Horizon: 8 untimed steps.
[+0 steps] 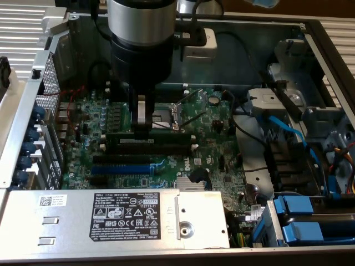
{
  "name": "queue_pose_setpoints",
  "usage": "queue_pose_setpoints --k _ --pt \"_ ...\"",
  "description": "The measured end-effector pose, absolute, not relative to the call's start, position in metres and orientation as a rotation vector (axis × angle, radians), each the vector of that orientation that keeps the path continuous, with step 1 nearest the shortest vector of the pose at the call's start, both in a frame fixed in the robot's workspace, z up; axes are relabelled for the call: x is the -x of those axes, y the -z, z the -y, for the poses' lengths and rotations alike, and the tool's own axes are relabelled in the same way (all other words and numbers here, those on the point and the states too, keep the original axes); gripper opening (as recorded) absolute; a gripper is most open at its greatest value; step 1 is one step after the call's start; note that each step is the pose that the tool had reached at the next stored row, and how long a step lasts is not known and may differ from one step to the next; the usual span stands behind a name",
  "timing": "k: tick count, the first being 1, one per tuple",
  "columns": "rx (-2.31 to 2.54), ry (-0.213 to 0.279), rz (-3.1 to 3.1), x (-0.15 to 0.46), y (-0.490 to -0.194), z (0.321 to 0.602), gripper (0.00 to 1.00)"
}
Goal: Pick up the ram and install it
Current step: 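Insert the ram into the slot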
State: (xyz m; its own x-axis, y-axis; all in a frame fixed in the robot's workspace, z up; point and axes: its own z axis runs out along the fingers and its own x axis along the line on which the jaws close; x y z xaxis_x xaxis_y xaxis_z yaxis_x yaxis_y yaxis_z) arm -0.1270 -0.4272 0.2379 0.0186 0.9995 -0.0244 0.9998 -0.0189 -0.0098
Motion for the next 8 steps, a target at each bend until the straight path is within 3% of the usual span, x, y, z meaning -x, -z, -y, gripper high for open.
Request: queue_pose_setpoints --k 8 --pt "-2.236 0.043 -2.196 0.1217 -0.238 0.4273 0.12"
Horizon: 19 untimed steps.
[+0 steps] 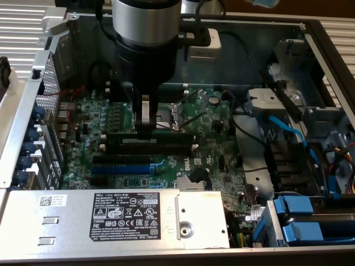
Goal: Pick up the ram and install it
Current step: 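Insert the ram into the slot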
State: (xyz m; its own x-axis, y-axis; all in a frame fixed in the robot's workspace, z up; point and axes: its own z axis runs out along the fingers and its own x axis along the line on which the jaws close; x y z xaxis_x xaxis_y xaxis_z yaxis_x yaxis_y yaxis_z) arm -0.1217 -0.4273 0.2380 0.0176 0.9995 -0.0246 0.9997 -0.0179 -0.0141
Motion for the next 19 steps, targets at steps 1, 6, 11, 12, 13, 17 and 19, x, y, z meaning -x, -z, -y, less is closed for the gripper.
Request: queue_pose_setpoints --k 1,6,11,12,13,17,19 --pt "-2.236 0.043 -2.196 0.1217 -0.238 0.4272 0.12" --pt "-2.236 0.044 -2.197 0.1216 -0.2379 0.4272 0.12" --pt "-2.236 0.044 -2.197 0.1236 -0.2379 0.4272 0.12" --pt "-2.236 0.044 -2.197 0.1236 -0.2378 0.4272 0.12" --pt "-2.236 0.044 -2.197 0.1236 -0.2377 0.4272 0.12" --pt "-2.236 0.044 -2.197 0.1238 -0.2374 0.4271 0.12" --pt "-2.236 0.044 -2.197 0.124 -0.2373 0.427 0.12"
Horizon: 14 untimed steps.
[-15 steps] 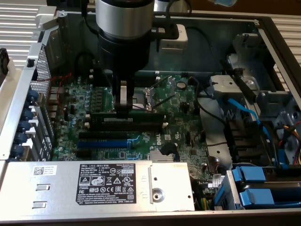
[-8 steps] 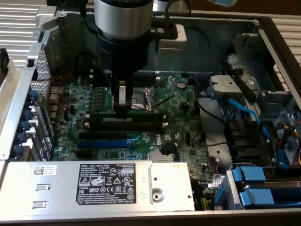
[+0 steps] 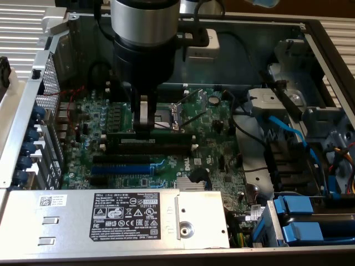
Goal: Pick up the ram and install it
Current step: 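Insert the ram into the slot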
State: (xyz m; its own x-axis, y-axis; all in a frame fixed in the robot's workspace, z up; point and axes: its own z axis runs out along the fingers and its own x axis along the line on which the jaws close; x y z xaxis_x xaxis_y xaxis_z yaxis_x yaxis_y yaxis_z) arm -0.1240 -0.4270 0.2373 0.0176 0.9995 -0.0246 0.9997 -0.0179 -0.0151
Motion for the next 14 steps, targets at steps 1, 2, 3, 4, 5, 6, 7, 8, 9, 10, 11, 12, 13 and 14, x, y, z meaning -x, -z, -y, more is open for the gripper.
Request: queue_pose_setpoints --k 1,2,3,4,5,6,7,8,9,10,11,12,13,14 --pt "-2.236 0.044 -2.197 0.1242 -0.2373 0.4269 0.12" --pt "-2.236 0.044 -2.197 0.1243 -0.2373 0.4268 0.12" --pt "-2.236 0.044 -2.197 0.1245 -0.2373 0.4268 0.12" --pt "-2.236 0.044 -2.197 0.1245 -0.2373 0.4268 0.12" --pt "-2.236 0.044 -2.197 0.1245 -0.2373 0.4268 0.12" --pt "-2.236 0.044 -2.197 0.1245 -0.2373 0.4268 0.12" --pt "-2.236 0.044 -2.197 0.1246 -0.2372 0.4268 0.12" --pt "-2.236 0.044 -2.197 0.1248 -0.2372 0.4268 0.12" --pt "-2.236 0.044 -2.197 0.1249 -0.2372 0.4268 0.12" --pt "-2.236 0.044 -2.197 0.1252 -0.2371 0.4267 0.12" --pt "-2.236 0.044 -2.197 0.1255 -0.2371 0.4267 0.12" --pt "-2.236 0.044 -2.197 0.1255 -0.2371 0.4267 0.12" --pt "-2.236 0.045 -2.197 0.1255 -0.237 0.4267 0.12" --pt "-2.236 0.044 -2.197 0.1255 -0.2368 0.4267 0.12"
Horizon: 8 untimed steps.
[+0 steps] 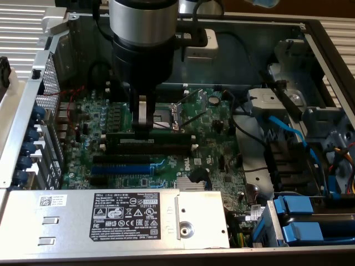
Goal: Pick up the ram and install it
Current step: 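Insert the ram into the slot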
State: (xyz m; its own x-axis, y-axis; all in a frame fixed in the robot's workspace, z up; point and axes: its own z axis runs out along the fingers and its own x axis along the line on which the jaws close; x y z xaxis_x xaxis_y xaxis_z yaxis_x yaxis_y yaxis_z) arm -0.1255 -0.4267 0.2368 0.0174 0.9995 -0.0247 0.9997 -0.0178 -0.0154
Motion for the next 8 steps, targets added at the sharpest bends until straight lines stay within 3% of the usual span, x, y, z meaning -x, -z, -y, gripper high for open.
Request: queue_pose_setpoints --k 8 --pt "-2.237 0.046 -2.198 0.1255 -0.2357 0.4273 0.12"
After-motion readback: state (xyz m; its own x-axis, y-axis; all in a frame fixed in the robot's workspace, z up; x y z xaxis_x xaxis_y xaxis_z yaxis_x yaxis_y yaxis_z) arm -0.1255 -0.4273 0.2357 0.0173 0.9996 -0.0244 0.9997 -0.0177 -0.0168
